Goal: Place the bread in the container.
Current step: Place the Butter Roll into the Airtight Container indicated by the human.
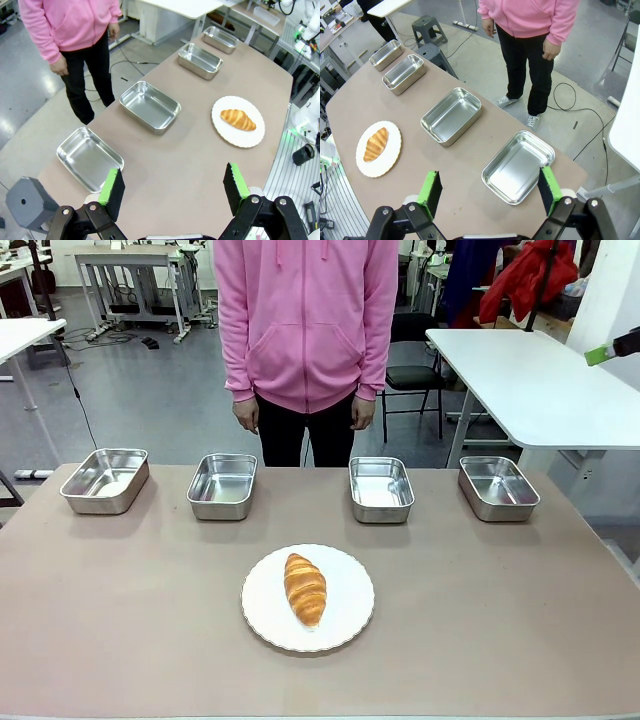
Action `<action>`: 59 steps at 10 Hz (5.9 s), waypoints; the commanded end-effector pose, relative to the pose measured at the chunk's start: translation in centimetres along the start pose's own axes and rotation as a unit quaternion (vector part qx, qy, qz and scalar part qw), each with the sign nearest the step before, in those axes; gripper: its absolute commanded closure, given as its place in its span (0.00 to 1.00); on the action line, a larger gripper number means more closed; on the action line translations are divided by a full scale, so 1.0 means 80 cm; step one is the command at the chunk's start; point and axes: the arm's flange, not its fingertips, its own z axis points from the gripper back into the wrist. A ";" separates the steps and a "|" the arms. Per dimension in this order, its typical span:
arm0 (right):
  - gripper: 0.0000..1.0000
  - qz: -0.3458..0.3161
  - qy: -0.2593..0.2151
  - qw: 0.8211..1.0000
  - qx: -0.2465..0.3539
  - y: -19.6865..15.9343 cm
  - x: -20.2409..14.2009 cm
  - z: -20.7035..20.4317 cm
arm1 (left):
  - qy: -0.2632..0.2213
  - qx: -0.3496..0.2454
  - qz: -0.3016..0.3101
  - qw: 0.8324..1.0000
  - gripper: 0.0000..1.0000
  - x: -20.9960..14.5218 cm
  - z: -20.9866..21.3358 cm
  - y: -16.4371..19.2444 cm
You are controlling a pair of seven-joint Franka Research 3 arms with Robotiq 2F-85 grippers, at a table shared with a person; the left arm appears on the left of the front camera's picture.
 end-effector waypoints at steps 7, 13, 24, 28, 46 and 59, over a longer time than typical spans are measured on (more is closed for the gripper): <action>0.00 0.001 -0.004 1.000 0.001 0.001 0.001 0.000 | -0.003 -0.004 0.000 1.000 0.00 0.000 0.002 0.000; 0.00 0.001 -0.004 1.000 0.001 0.001 0.001 0.000 | -0.003 -0.004 0.000 1.000 0.00 0.000 0.002 0.000; 0.00 0.001 -0.004 1.000 0.001 0.001 0.001 0.000 | -0.003 -0.004 0.000 1.000 0.00 0.000 0.002 0.000; 0.00 0.001 -0.004 1.000 0.001 0.001 0.001 0.000 | -0.003 -0.004 0.000 1.000 0.00 0.000 0.002 0.000; 0.00 0.001 -0.004 1.000 0.001 0.001 0.001 0.000 | -0.003 -0.004 0.000 1.000 0.00 0.000 0.002 0.000; 0.00 0.001 -0.004 1.000 0.001 0.001 0.001 0.000 | -0.003 -0.004 0.000 1.000 0.00 0.000 0.002 0.000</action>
